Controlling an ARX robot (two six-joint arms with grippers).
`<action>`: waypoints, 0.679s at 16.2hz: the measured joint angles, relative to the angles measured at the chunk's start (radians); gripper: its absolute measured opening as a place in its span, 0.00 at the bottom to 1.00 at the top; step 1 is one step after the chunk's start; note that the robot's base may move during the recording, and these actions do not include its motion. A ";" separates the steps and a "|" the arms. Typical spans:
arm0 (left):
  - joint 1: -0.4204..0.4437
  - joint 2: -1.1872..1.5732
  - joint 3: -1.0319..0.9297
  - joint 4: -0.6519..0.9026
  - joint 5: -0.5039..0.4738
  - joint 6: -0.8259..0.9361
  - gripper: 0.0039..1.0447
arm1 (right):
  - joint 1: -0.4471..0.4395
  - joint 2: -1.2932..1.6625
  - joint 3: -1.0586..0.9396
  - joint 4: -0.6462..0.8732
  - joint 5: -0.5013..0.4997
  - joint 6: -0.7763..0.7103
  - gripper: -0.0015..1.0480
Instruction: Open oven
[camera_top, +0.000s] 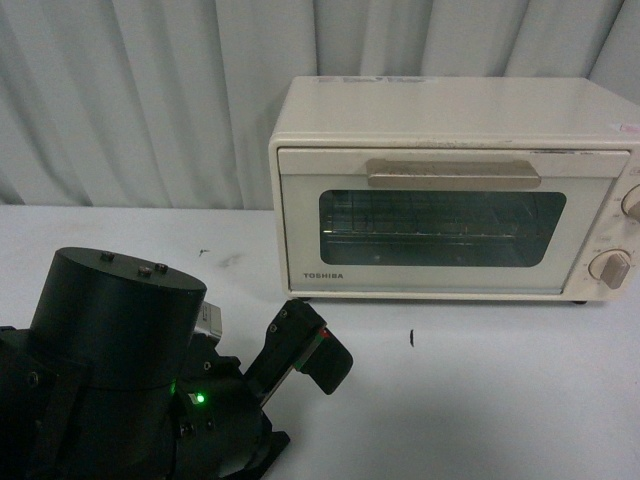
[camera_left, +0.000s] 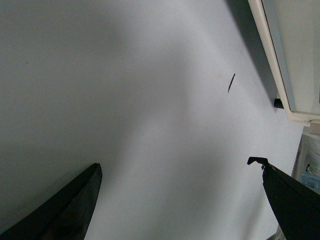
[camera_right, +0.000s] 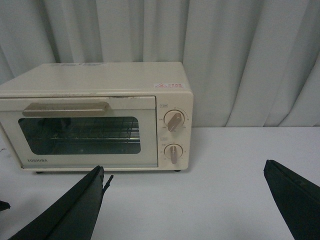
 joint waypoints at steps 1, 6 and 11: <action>0.000 0.000 0.000 0.000 0.000 0.000 0.94 | 0.000 0.000 0.000 0.000 0.000 0.000 0.94; 0.000 0.000 0.000 0.000 0.000 0.000 0.94 | 0.000 0.000 0.000 0.000 0.000 0.000 0.94; 0.000 0.000 0.000 0.000 0.000 0.000 0.94 | 0.000 0.000 0.000 0.000 0.000 0.000 0.94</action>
